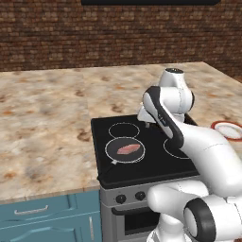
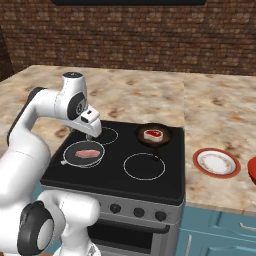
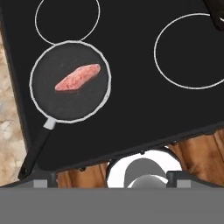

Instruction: Place one of the steaks on the plate and the other in the bowl. Then place the bowl in the fridge.

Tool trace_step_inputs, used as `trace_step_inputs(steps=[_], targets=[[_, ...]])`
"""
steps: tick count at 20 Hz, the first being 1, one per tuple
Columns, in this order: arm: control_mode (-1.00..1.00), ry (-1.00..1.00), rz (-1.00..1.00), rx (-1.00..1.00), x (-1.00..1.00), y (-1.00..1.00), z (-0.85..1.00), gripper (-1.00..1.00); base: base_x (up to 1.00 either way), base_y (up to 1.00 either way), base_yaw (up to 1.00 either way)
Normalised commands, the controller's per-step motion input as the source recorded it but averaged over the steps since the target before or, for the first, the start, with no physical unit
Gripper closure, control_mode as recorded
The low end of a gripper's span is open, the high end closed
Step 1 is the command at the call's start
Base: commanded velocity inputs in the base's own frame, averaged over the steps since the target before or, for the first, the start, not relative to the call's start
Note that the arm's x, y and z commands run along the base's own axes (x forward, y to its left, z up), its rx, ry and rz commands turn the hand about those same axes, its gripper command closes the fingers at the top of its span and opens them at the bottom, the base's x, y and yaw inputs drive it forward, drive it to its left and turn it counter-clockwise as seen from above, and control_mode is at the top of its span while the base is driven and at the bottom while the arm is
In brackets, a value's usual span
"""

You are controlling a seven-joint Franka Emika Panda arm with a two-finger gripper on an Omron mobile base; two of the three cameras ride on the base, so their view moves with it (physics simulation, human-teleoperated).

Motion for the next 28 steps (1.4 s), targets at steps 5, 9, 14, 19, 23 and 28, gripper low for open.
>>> trace_step_inputs(steps=[5, 9, 14, 19, 23, 28], targets=[[-1.00, 0.00, -0.18, 0.00, 0.00, 0.19, -0.51, -1.00, 0.00, 0.00, 0.00], [-1.00, 0.00, -0.16, 0.00, 0.09, 0.24, -0.45, -1.00, 0.00, 0.00, 0.00], [-1.00, 0.00, -0.12, 0.00, 0.21, 0.20, -0.40, -1.00, 0.00, 0.00, 0.00], [-1.00, 0.04, -0.06, 0.01, 0.40, 0.15, -0.34, -1.00, 0.00, 0.00, 0.00], [-1.00, 0.09, -0.05, 0.00, 0.42, 0.15, -0.30, -1.00, 0.00, 0.00, 0.00], [-1.00, 0.08, -0.05, 0.00, 0.38, 0.18, -0.25, -1.00, 0.00, 0.00, 0.00]])
